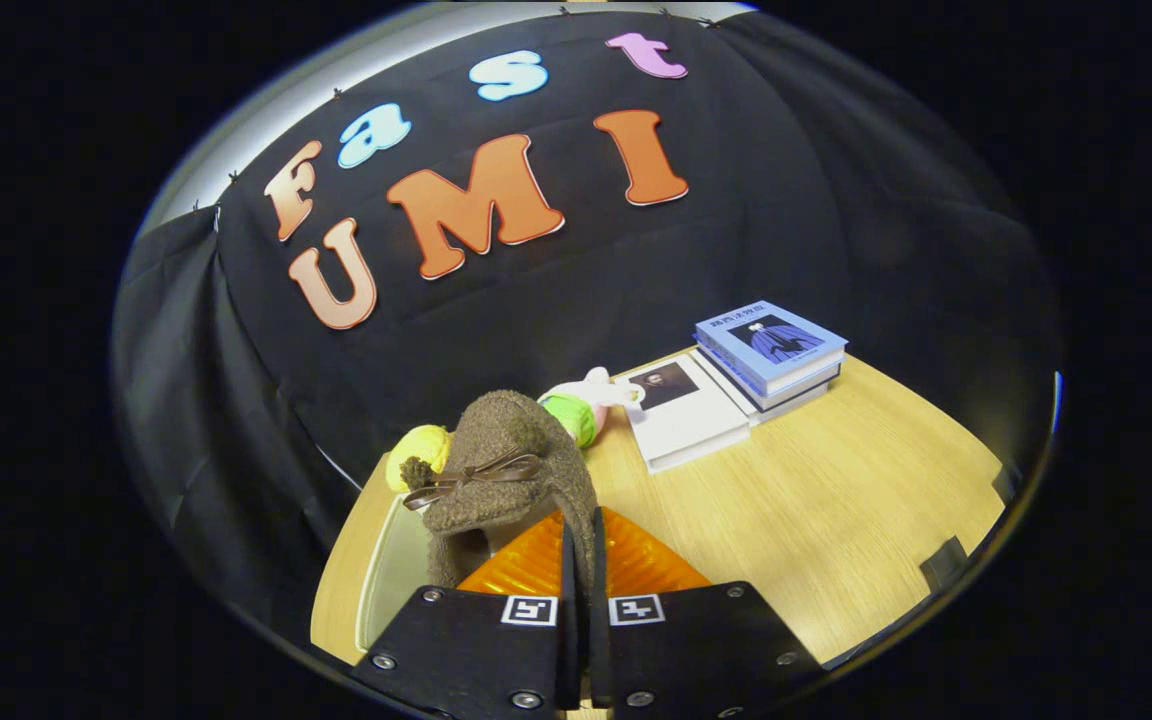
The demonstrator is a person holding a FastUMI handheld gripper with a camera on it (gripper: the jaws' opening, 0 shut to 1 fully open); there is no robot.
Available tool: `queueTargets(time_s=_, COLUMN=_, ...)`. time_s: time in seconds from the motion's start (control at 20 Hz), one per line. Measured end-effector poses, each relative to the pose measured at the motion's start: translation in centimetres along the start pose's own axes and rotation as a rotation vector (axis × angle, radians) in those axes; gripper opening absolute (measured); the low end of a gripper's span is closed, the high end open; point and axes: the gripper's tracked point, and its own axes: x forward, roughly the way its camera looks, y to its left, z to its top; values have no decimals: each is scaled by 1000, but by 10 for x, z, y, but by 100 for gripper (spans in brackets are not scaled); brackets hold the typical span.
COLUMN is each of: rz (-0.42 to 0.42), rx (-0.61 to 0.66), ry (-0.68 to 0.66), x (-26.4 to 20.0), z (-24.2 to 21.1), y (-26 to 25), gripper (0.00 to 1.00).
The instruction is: Open the storage box then place both shoes into the box .Put the left shoe in first, then the right shoe, with the right side of both shoes facing outward in a uniform manner.
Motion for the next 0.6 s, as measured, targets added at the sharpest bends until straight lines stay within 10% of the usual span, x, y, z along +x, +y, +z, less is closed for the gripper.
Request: queueTargets(time_s=0.6, rz=16, rx=-64, ry=110, x=30, z=-63, y=50, gripper=4)
